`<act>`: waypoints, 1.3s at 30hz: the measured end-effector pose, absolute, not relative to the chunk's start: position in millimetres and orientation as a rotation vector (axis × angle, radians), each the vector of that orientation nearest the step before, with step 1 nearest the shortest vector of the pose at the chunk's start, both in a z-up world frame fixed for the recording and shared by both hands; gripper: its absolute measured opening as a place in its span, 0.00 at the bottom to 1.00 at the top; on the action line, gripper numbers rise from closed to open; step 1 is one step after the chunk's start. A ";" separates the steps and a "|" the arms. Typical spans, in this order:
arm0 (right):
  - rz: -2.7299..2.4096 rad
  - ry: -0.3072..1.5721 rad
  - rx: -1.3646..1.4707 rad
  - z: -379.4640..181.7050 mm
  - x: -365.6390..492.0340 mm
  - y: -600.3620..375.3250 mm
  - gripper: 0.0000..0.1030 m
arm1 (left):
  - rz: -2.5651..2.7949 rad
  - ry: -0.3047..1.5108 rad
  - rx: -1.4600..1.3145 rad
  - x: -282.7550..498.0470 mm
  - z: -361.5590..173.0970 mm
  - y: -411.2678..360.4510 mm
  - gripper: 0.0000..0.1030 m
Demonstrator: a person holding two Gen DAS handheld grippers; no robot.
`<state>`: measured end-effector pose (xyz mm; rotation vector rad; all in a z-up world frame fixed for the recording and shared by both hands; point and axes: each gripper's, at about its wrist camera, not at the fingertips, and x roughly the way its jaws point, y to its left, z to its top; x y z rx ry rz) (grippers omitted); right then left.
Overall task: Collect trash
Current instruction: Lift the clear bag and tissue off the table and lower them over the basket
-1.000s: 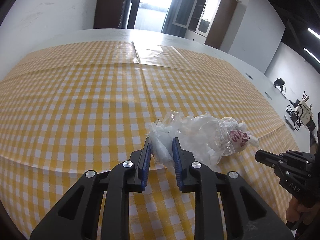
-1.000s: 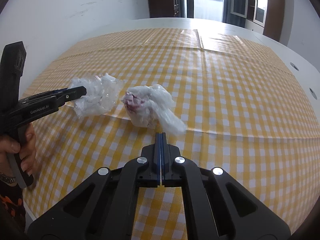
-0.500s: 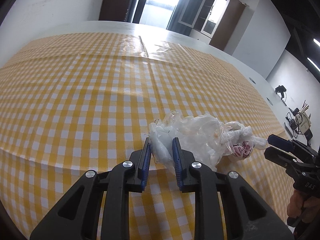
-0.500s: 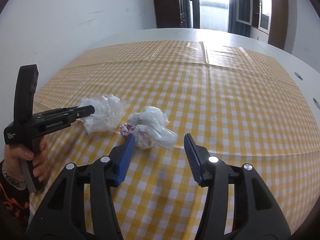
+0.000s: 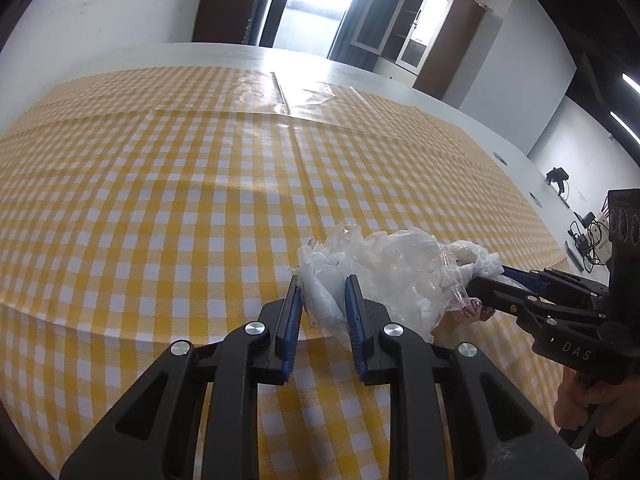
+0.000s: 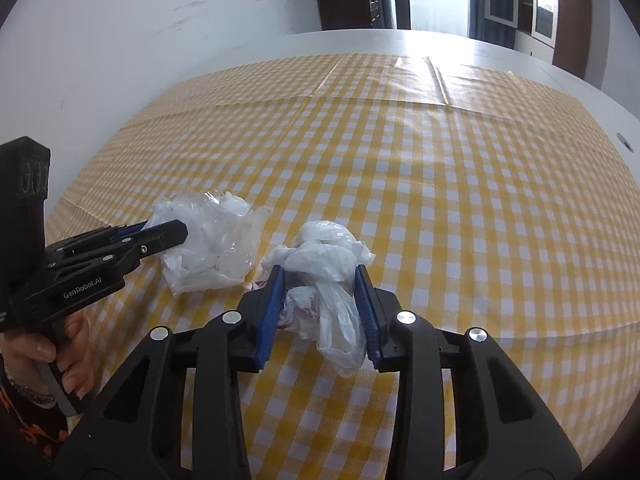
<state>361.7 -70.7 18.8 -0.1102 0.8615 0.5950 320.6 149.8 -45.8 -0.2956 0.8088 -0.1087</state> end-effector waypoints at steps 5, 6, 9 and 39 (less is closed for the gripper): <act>0.563 0.807 -0.036 30.3 332.1 -101.0 0.24 | -0.096 0.760 -0.289 314.5 -36.6 151.2 0.20; 0.555 0.789 -0.029 33.2 320.8 -108.5 0.24 | -0.095 0.756 -0.287 313.4 -35.3 150.3 0.20; 0.527 0.744 -0.055 39.5 287.1 -128.2 0.24 | -0.115 0.733 -0.246 305.5 -28.5 137.9 0.19; 0.603 0.605 -0.080 4.7 48.4 -202.8 0.24 | -0.220 0.640 -0.253 19.2 -22.6 46.9 0.19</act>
